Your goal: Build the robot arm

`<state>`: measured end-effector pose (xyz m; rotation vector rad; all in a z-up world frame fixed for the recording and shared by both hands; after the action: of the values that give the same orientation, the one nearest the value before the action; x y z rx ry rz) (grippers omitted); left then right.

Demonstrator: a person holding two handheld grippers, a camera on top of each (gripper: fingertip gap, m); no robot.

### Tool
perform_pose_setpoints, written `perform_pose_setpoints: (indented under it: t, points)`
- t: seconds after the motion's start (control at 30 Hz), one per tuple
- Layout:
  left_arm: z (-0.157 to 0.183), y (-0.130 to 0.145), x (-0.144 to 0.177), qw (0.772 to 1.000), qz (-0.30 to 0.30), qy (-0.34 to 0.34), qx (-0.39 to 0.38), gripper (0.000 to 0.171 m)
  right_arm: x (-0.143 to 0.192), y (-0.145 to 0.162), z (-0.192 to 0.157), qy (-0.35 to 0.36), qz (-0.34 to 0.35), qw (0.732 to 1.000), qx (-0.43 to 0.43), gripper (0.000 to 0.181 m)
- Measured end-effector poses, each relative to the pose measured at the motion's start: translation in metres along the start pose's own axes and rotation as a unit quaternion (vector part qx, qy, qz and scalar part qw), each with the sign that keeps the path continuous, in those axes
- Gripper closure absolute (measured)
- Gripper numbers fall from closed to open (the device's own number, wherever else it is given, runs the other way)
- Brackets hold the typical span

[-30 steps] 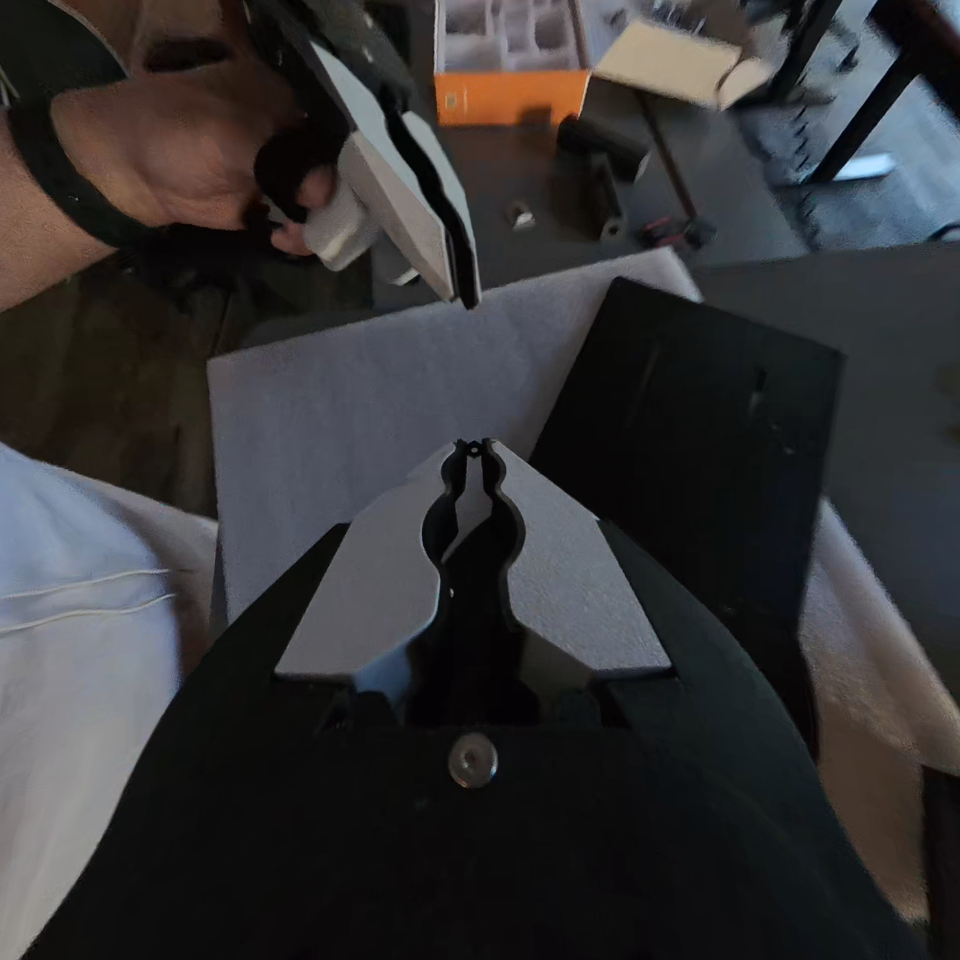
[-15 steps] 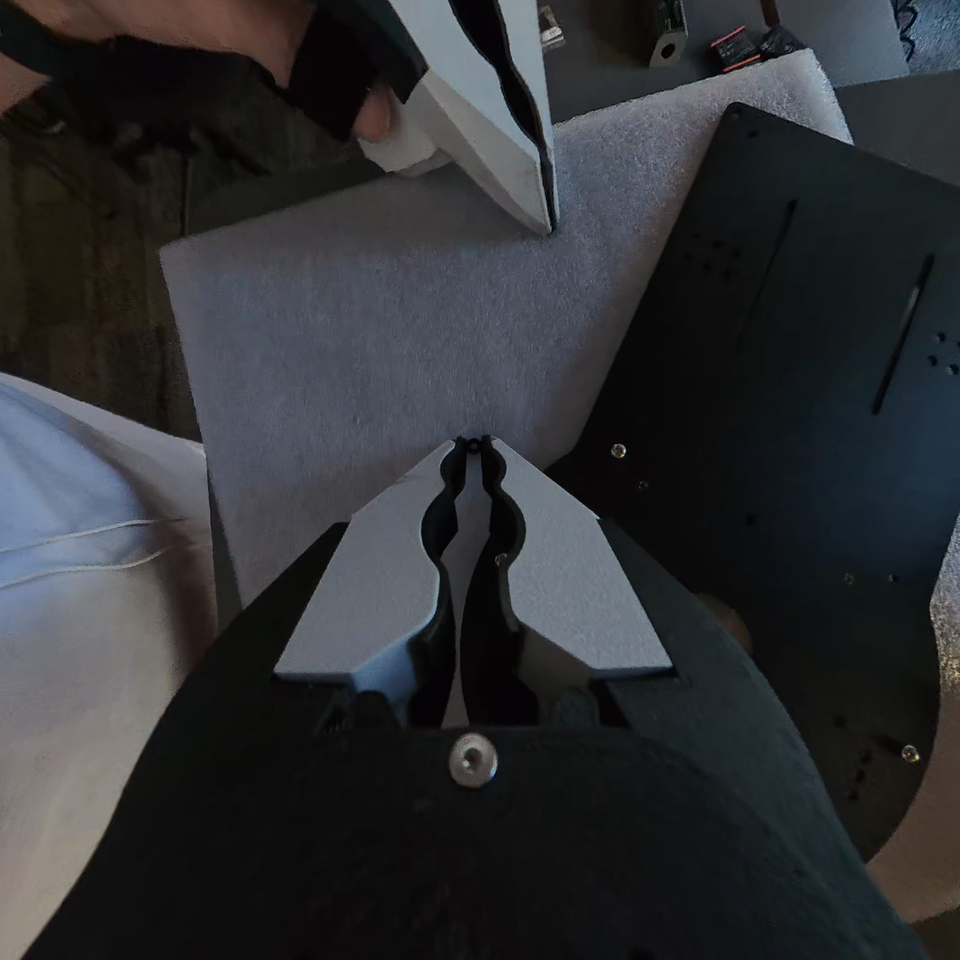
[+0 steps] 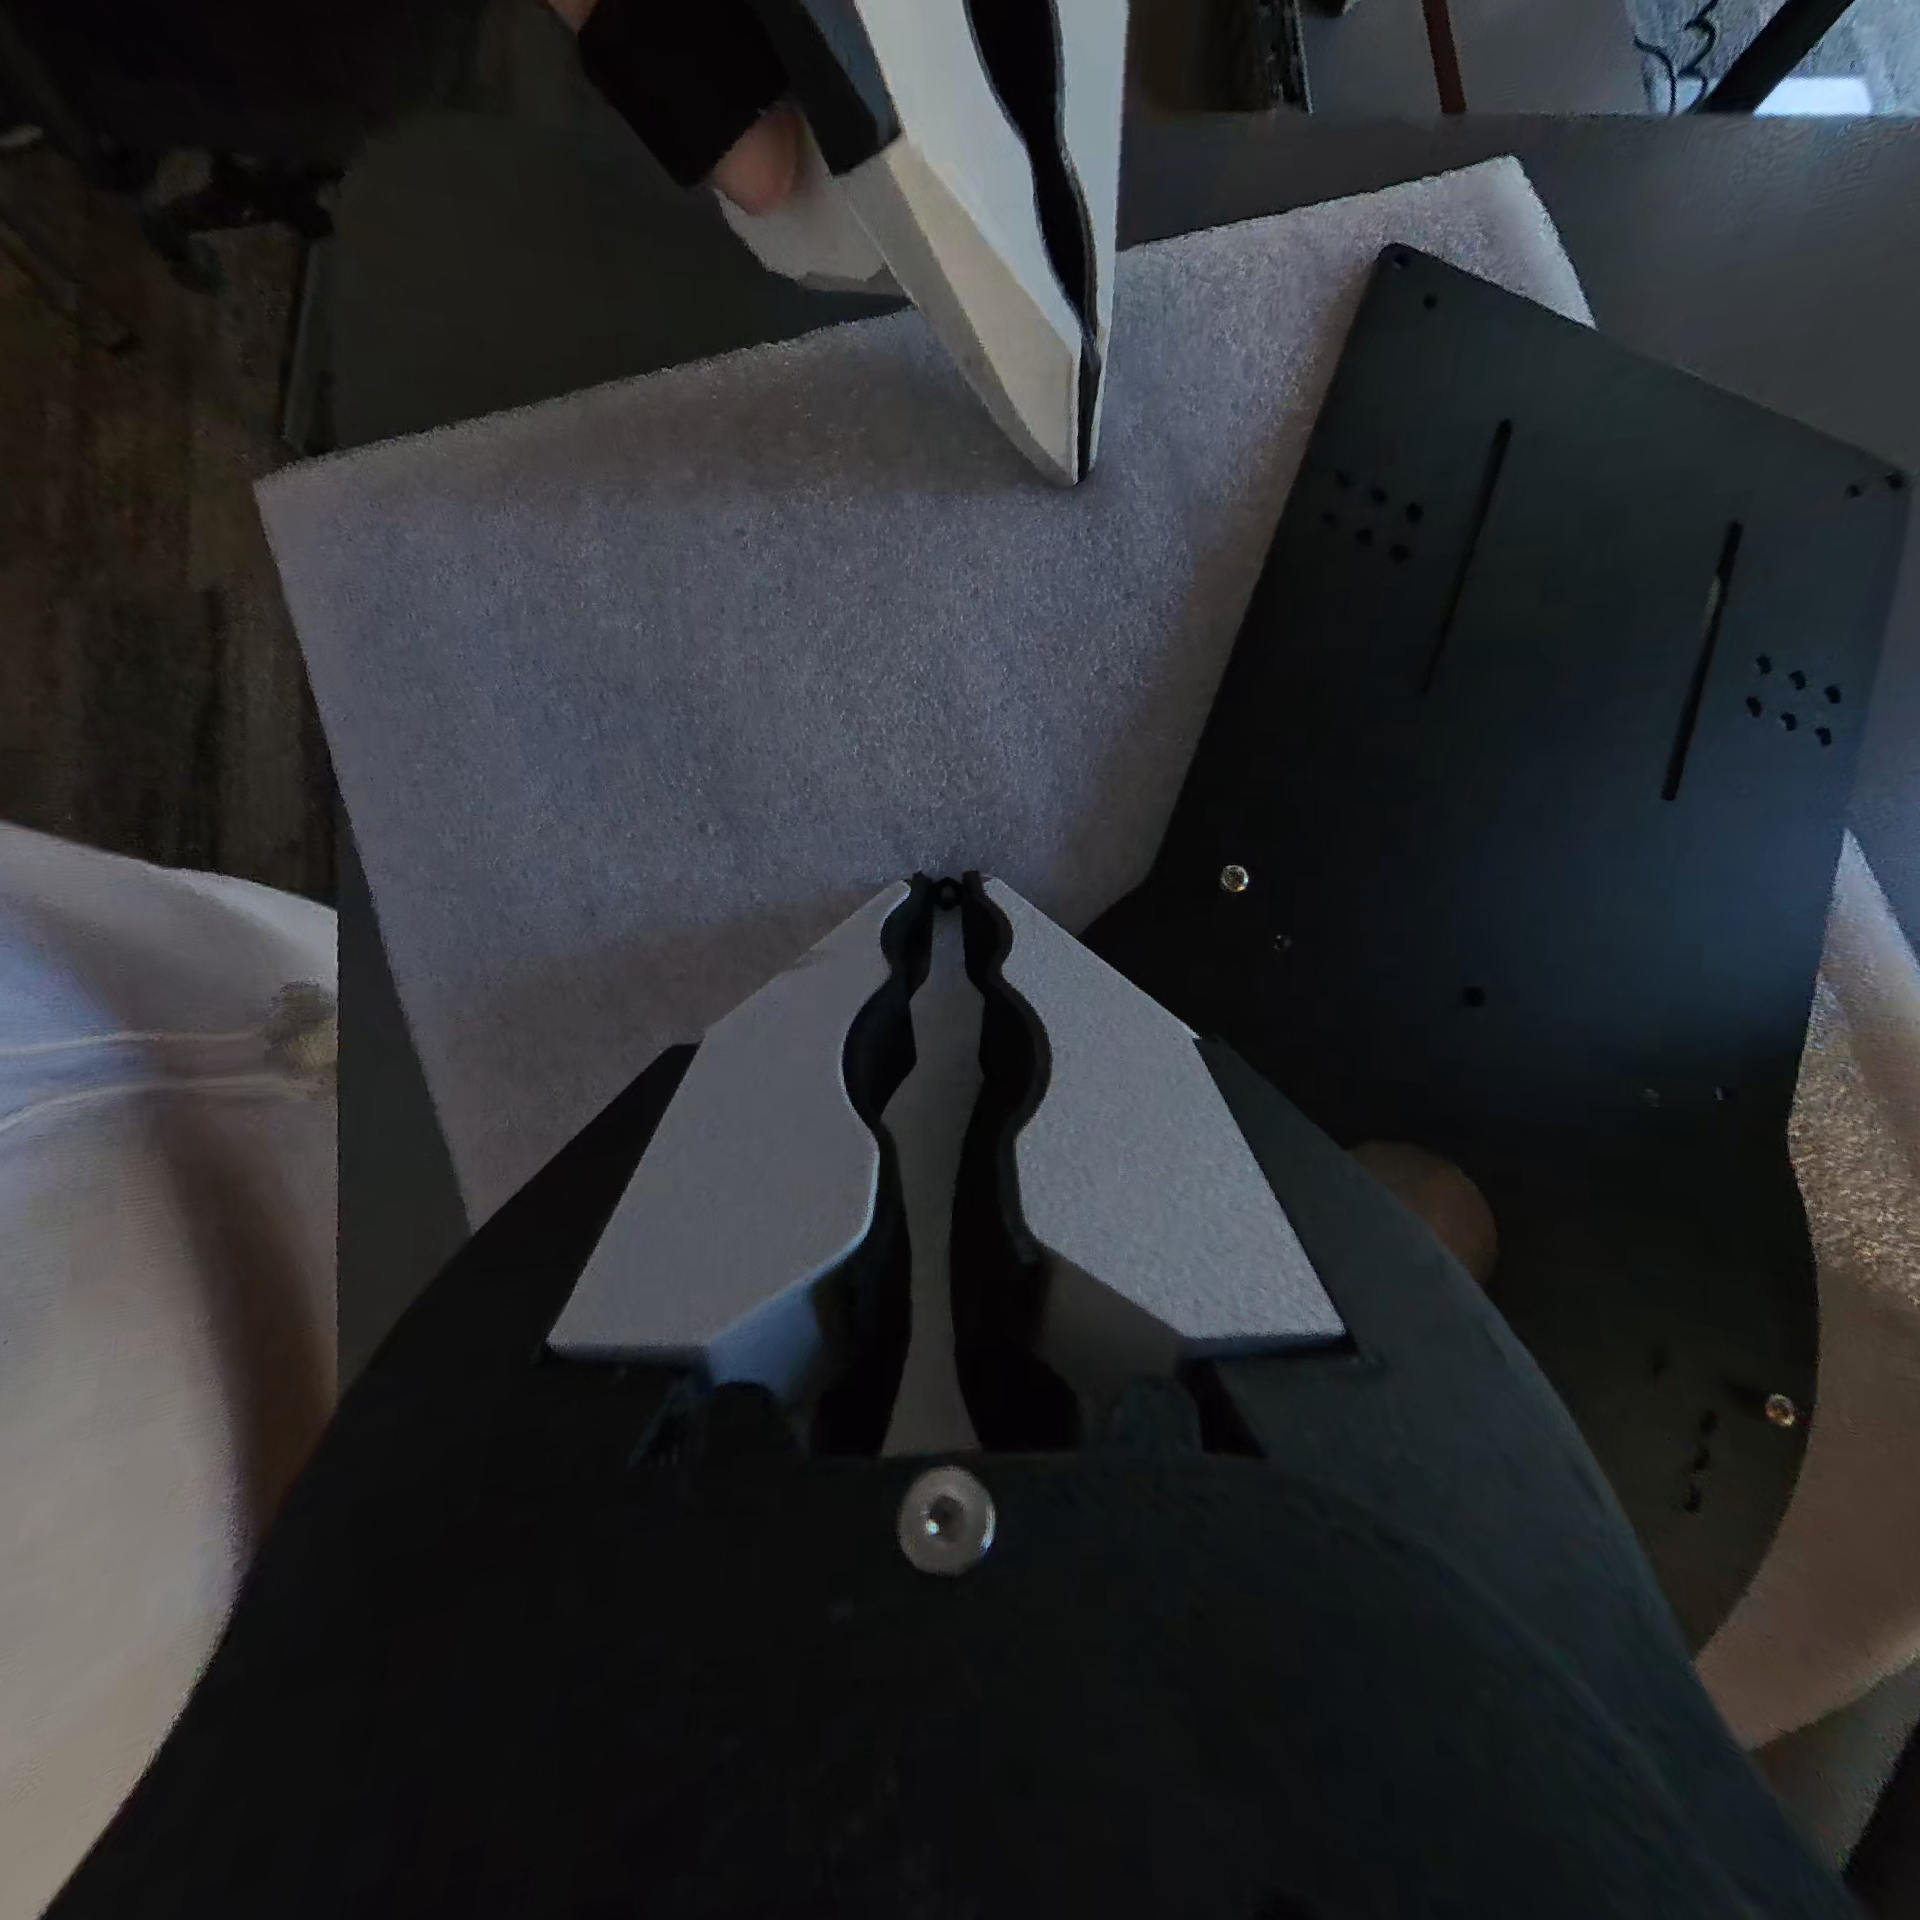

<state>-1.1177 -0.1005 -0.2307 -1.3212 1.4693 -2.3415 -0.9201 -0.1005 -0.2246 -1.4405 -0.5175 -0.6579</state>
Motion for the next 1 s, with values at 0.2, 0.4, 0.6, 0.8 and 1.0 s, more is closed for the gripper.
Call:
perform_pose_setpoints:
  t: [0.2,0.4,0.6,0.8,1.0]
  points:
    - [0.016,0.005,0.015,0.993,0.090,0.025,0.077,0.165,0.007,-0.005,0.008,-0.029,0.032,0.999,0.025,0.177]
    - [0.035,0.006,0.038,0.984,0.164,-0.006,0.075,0.161,-0.009,-0.057,0.045,-0.107,0.023,0.994,0.022,0.177]
    - [0.013,0.008,0.071,0.976,0.206,0.022,0.073,0.168,-0.046,-0.088,0.061,-0.140,0.027,0.989,0.034,0.177]
    - [-0.015,0.020,0.099,0.974,0.200,0.071,0.076,0.166,-0.083,-0.093,0.068,-0.148,-0.010,0.984,0.096,0.177]
    - [-0.026,0.023,0.112,0.966,0.221,0.114,0.075,0.166,-0.095,-0.095,0.071,-0.126,-0.051,0.984,0.114,0.177]
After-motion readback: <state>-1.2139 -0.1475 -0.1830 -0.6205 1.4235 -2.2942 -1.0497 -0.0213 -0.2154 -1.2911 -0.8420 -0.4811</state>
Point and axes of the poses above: each gripper's, where its closed fingertips meet, x back along the fingers, y out of its underside, z = x × y across the jaws, the point moved 10 cm from there along x, back along the fingers, and after that the axes turned 6 degrees about z, right-handed, at the moved point
